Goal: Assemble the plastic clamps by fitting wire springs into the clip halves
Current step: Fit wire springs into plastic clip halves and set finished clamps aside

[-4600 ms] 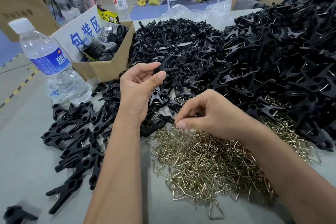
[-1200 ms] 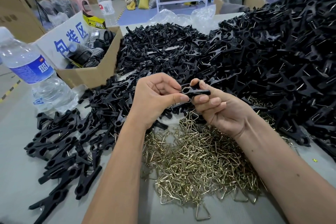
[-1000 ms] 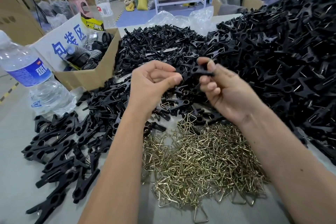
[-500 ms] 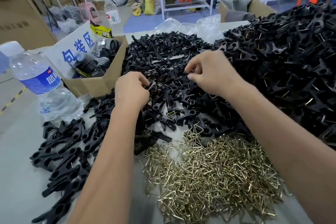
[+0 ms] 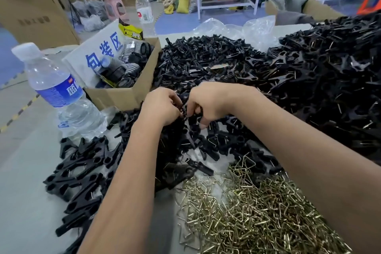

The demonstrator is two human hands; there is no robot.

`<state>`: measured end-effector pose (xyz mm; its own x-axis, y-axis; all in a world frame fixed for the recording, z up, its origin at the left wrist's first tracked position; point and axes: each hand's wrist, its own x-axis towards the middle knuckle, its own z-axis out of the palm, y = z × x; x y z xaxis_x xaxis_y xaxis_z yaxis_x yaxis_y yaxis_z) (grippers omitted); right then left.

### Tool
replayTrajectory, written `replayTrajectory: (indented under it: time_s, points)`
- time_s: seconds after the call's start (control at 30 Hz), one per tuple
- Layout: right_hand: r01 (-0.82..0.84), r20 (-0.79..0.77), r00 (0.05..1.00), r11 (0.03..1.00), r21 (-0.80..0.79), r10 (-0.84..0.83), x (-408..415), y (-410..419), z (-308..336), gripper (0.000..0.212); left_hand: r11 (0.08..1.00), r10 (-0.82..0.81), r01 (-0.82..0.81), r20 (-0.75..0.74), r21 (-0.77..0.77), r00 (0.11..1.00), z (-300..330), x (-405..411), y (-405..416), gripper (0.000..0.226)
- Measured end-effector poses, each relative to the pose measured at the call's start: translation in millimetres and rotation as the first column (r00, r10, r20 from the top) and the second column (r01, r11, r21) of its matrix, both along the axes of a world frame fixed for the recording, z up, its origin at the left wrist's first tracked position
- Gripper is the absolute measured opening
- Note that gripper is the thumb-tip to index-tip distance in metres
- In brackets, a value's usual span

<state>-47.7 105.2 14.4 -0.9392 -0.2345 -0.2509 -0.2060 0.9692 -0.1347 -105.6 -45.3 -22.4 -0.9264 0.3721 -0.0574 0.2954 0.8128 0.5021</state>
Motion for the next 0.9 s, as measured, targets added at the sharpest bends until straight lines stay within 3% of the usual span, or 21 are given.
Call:
replayTrajectory:
  time_s: [0.07, 0.23, 0.37, 0.63, 0.8, 0.9]
  points:
    - [-0.013, 0.002, 1.000, 0.996, 0.090, 0.013, -4, -2, -7, 0.047, 0.999, -0.004, 0.002, -0.033, -0.051, 0.999, 1, -5, 0, 0.025]
    - [0.064, -0.098, 0.994, 0.995, 0.070, -0.057, -5, 5, -20, 0.025, 0.973, -0.079, 0.078, 0.003, -0.220, 0.997, 4, -12, -3, 0.035]
    - [0.110, -0.144, 0.984, 0.994, 0.016, -0.106, -2, 13, -19, 0.021, 0.983, -0.049, 0.054, 0.033, -0.174, 0.998, 1, -10, -2, 0.013]
    - [0.221, -0.322, 0.886, 0.915, -0.338, -0.333, 10, 47, -8, 0.014, 0.999, 0.054, -0.054, -0.065, -0.003, 0.996, -8, -9, -1, 0.024]
    - [0.240, -0.338, 0.847, 0.862, -0.446, -0.410, 20, 54, -18, 0.013, 0.993, 0.113, -0.107, -0.128, 0.050, 0.985, -14, -6, 3, 0.028]
    - [0.213, -0.314, 0.811, 0.749, -0.627, -0.494, 26, 58, -24, 0.016, 0.984, 0.140, -0.109, -0.230, 0.143, 0.963, -13, 2, 7, 0.020]
